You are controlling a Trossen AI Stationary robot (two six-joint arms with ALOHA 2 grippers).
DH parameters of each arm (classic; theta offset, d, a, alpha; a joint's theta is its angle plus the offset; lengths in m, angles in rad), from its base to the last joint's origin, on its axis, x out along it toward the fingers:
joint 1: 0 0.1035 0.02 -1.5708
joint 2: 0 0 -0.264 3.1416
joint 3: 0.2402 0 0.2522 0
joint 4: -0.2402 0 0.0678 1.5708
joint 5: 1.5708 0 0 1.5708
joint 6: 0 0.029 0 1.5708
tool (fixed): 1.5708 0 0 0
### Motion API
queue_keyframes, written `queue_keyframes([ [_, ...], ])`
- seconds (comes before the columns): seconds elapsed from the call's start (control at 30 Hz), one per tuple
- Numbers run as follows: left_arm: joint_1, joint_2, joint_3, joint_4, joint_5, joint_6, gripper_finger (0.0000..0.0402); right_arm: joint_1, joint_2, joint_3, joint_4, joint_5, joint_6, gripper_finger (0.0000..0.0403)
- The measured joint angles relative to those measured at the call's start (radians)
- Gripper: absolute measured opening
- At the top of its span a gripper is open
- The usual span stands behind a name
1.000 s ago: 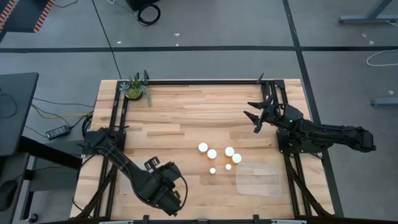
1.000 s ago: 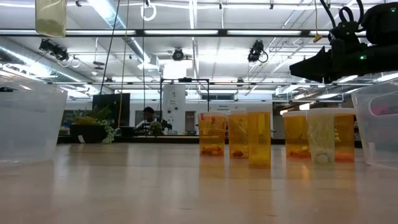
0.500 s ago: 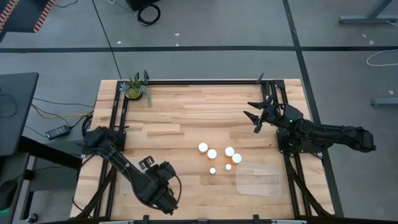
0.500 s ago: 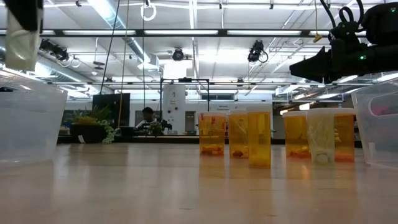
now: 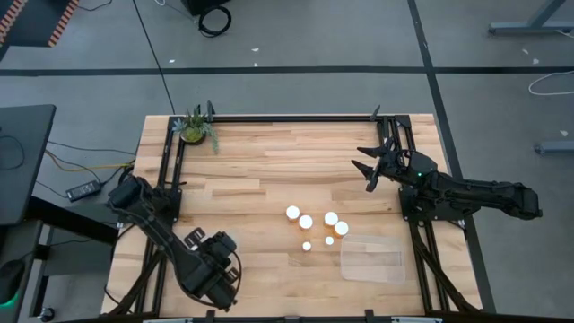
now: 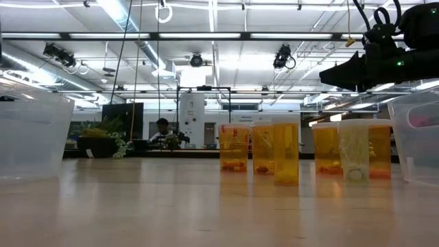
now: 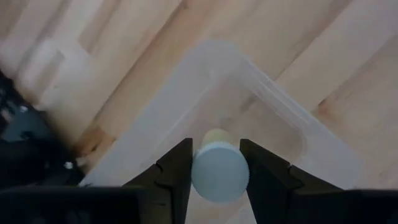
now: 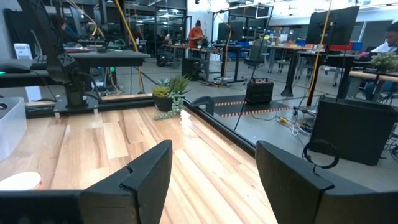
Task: Pick and place medicine bottles into bin by pill shape (circle, oval)
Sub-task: Put the left small yellow pill bottle into the left transparent bin
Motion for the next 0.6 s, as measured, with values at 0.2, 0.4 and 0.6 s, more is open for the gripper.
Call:
queue_keyframes([
  [0.2, 0.015, -0.001, -0.105, 0.135, 0.041, 0.025, 0.0126, 0.0, 0.0, 0.0, 0.0, 0.0, 0.0, 0.0239],
  [0.4, 0.018, -0.001, -0.157, 0.203, 0.048, 0.03, 0.0135, 0.0, 0.0, 0.0, -0.001, 0.0, 0.0, 0.0239],
  [0.6, 0.029, -0.001, -0.204, 0.295, 0.049, 0.031, 0.0128, 0.0, 0.0, 0.0, 0.0, 0.0, 0.0, 0.0239],
])
